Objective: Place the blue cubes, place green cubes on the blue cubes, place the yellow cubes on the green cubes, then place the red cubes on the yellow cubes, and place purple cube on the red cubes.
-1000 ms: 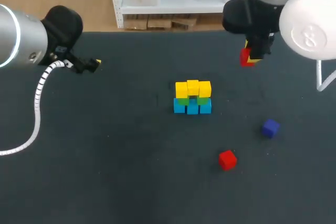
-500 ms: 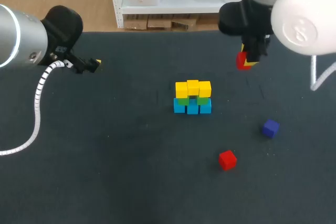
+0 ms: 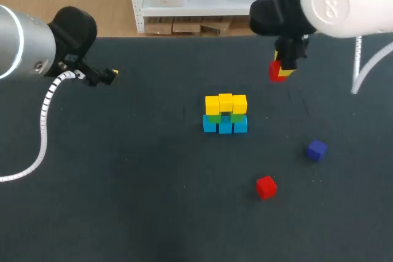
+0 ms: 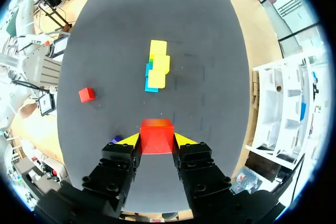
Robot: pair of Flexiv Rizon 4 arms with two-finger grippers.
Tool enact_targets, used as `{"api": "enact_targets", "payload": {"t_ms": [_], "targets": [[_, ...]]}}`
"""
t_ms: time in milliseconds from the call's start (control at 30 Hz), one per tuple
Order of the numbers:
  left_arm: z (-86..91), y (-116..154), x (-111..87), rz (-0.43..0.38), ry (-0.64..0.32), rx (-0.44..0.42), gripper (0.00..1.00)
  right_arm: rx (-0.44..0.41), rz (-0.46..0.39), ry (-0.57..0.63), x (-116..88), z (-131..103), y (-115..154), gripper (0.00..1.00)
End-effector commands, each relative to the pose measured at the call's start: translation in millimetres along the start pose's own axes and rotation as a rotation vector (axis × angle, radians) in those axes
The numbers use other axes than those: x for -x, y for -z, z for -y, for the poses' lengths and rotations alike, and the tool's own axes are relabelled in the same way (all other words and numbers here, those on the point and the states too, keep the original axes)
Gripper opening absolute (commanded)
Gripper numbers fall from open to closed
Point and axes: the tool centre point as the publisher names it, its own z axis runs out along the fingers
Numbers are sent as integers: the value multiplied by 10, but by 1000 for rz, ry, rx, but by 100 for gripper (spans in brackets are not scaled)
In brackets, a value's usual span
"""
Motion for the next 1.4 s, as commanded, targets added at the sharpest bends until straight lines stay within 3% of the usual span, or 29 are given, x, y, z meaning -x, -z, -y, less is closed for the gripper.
{"api": "enact_targets", "payload": {"t_ms": [33,433,933,1400], "targets": [[-14,-6,-5,3,-1,-4,100,66,-14,8,142,123,-71,0],[-14,-6,-5,3,-1,-4,100,92,-5,17,358,176,-133,0],[-14,-6,-5,3,-1,-4,100,80,-82,-56,582,-15,-174,0],[-14,-6,-5,3,-1,-4,100,64,-67,-94,742,-121,-258,0]]}}
